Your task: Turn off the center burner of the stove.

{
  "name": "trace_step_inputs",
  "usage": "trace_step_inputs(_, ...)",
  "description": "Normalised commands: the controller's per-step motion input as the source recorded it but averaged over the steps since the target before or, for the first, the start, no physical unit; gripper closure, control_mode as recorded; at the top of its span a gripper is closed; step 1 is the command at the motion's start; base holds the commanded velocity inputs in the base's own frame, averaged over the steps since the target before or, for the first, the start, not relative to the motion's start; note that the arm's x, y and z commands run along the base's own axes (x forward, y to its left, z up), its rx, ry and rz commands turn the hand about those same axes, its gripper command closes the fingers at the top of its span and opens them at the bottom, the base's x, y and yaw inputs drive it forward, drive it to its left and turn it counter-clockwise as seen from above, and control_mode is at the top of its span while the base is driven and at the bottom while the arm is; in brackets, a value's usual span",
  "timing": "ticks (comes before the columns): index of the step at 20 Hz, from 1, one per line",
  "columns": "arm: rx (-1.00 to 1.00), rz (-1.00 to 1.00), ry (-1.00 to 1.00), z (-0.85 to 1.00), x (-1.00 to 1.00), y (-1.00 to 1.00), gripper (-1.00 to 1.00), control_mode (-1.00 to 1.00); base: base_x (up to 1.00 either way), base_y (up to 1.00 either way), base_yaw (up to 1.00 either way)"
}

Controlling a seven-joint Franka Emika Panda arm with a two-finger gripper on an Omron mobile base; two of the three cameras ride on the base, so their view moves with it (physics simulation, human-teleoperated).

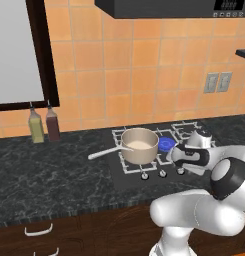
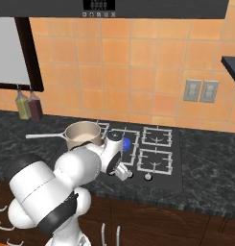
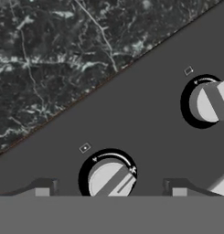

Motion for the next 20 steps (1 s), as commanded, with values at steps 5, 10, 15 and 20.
trace_step_inputs(5, 0.00, 0.00, 0.00, -0.31, -0.02, 0.00, 1.00, -1.00, 0.00, 0.00, 0.00)
trace_step_inputs(10, -0.01, 0.00, 0.00, -0.37, -0.03, 0.00, 1.00, -1.00, 0.00, 0.00, 0.00)
trace_step_inputs(15, -0.01, 0.00, 0.00, -0.40, -0.16, 0.01, 1.00, -1.00, 0.00, 0.00, 0.00)
trace_step_inputs(20, -0.03, 0.00, 0.00, -0.42, -0.18, 0.15, 1.00, -1.00, 0.00, 0.00, 0.00)
